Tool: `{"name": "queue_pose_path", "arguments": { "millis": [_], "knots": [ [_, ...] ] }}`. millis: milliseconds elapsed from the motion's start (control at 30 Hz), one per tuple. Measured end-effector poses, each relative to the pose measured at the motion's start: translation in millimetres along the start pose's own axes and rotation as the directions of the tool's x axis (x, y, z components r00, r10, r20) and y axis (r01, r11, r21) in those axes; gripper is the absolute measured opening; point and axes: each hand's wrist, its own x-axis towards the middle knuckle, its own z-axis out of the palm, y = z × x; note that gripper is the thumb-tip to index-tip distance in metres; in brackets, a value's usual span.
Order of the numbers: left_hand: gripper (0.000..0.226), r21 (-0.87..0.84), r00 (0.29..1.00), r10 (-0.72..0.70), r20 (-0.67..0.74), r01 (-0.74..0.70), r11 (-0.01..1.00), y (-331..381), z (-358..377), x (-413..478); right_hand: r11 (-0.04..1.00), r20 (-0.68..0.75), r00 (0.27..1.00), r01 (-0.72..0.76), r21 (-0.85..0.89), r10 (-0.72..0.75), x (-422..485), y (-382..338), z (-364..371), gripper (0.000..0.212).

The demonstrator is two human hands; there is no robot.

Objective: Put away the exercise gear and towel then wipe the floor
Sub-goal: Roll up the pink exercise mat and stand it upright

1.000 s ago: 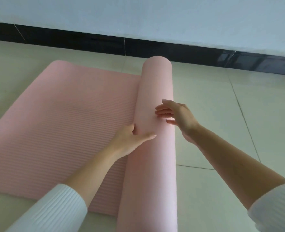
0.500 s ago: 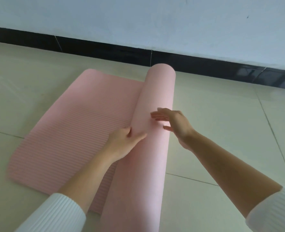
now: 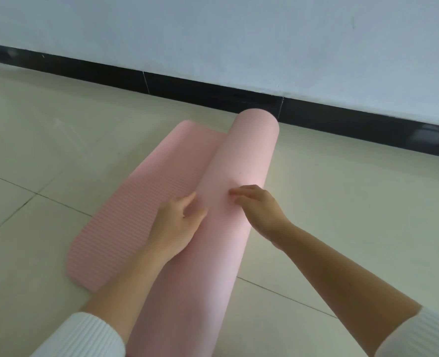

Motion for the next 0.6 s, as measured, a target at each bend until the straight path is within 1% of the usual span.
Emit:
{"name": "queue_pose_path", "arguments": {
  "millis": [33,67,100,133,200,233,267,300,333,367,433,467,533,567,600],
  "knots": [
    [0.081,0.061,0.999,0.016,0.048,-0.018,0.998,-2,-2,0,0.992,0.044,0.999,-0.02,0.122,0.015,4,-6,4,0.033],
    [0.089,0.121,0.997,0.019,0.076,-0.028,0.992,-4,-4,1,0.975,0.079,0.997,-0.041,0.22,0.024,9,-10,8,0.035],
    [0.09,0.134,0.996,0.011,0.086,-0.022,0.991,-7,-9,3,0.957,0.09,0.996,-0.052,0.286,0.027,14,-13,11,0.036],
    [0.087,0.099,0.996,-0.008,0.09,0.0,0.995,-10,-15,7,0.941,0.067,0.997,-0.053,0.334,0.032,19,-15,15,0.037],
    [0.087,0.011,0.998,0.003,0.055,-0.004,1.0,-17,-29,18,0.922,-0.043,0.996,-0.061,0.382,0.084,29,-15,22,0.037],
    [0.082,-0.002,0.999,0.037,0.032,-0.037,0.999,-20,-35,23,0.928,-0.104,0.988,-0.067,0.367,0.113,33,-14,25,0.035],
    [0.071,0.004,0.997,0.078,0.004,-0.078,0.997,-24,-41,28,0.941,-0.141,0.981,-0.077,0.331,0.129,36,-13,28,0.033],
    [0.06,0.03,0.992,0.125,-0.026,-0.124,0.992,-27,-46,33,0.955,-0.152,0.979,-0.089,0.283,0.137,38,-11,32,0.032],
    [0.056,0.058,0.986,0.157,-0.06,-0.153,0.987,-31,-51,38,0.965,-0.145,0.98,-0.101,0.24,0.139,39,-8,37,0.032],
    [0.057,0.083,0.981,0.171,-0.095,-0.163,0.983,-34,-55,41,0.973,-0.128,0.982,-0.107,0.206,0.135,40,-5,43,0.032],
    [0.057,0.134,0.979,0.153,-0.138,-0.135,0.982,-41,-67,48,0.983,-0.084,0.991,-0.093,0.156,0.107,42,-2,56,0.031],
    [0.051,0.158,0.981,0.135,-0.139,-0.113,0.981,-46,-73,52,0.987,-0.059,0.995,-0.076,0.141,0.085,43,-2,63,0.031],
    [0.029,0.193,0.99,0.063,-0.126,-0.038,0.98,-51,-86,56,0.988,-0.016,0.999,-0.045,0.145,0.048,48,-4,75,0.033],
    [0.028,0.204,0.994,0.013,-0.113,0.01,0.979,-50,-92,56,0.987,0.007,0.999,-0.039,0.157,0.038,51,-5,79,0.034],
    [0.037,0.199,0.994,-0.042,-0.102,0.061,0.978,-48,-97,56,0.983,0.03,0.999,-0.036,0.183,0.031,55,-7,83,0.034]
  ]
}}
